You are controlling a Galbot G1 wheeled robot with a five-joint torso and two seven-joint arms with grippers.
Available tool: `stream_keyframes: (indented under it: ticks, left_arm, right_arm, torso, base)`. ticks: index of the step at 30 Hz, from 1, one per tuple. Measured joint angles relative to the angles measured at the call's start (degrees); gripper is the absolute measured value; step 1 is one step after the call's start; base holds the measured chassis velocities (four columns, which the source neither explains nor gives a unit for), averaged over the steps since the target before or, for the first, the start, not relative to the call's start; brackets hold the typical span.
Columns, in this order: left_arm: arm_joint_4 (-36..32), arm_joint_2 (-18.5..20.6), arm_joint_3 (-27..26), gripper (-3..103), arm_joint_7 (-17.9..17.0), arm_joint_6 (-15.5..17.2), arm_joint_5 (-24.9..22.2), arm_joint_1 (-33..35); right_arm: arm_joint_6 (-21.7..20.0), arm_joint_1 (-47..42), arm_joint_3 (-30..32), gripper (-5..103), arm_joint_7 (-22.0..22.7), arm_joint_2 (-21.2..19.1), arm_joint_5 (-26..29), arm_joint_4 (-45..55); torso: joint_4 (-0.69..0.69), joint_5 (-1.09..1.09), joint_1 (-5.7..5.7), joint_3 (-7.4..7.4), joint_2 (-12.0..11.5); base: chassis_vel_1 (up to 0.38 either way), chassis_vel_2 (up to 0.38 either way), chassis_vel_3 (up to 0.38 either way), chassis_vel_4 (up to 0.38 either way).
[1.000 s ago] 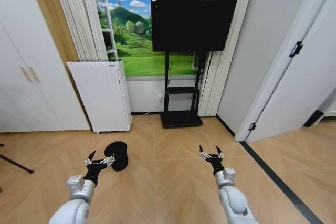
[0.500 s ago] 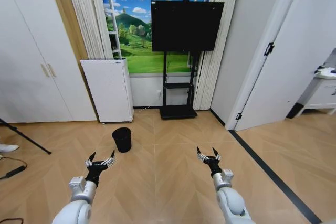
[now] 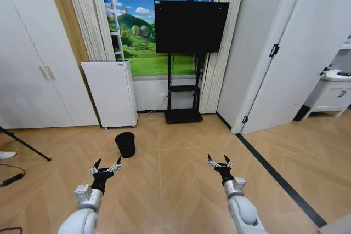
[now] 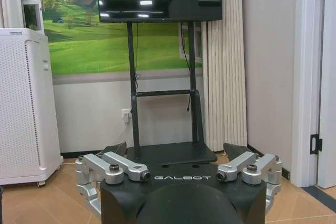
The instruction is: Pick up the trash bin and place the garbage on the floor into it.
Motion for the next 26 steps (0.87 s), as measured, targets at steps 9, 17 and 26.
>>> stream_keyframes:
  ticks: [9,17,26]
  left_arm:
    - [-0.07,0.00,-0.05,100,0.12,-0.02,0.11,0.04]
    - [-0.10,0.02,-0.08,100,0.15,-0.02,0.14,0.06]
    - [-0.13,0.02,-0.09,100,0.18,-0.02,0.14,0.06]
  right_arm:
    - [-0.21,-0.04,0.05,100,0.05,-0.02,-0.28,0.10]
    - [-0.26,-0.04,0.06,100,0.09,-0.03,-0.28,0.13]
    - [-0.28,-0.04,0.05,100,0.09,-0.03,-0.28,0.15]
  torso:
    - [0.01,0.01,-0.02,-0.01,0.01]
    - [0.00,0.01,-0.02,-0.01,0.01]
    - [0.00,0.01,-0.02,-0.01,0.01]
  base:
    - [0.000,0.000,0.000,0.000]
    - [0.000,0.000,0.000,0.000]
    - [0.000,0.000,0.000,0.000]
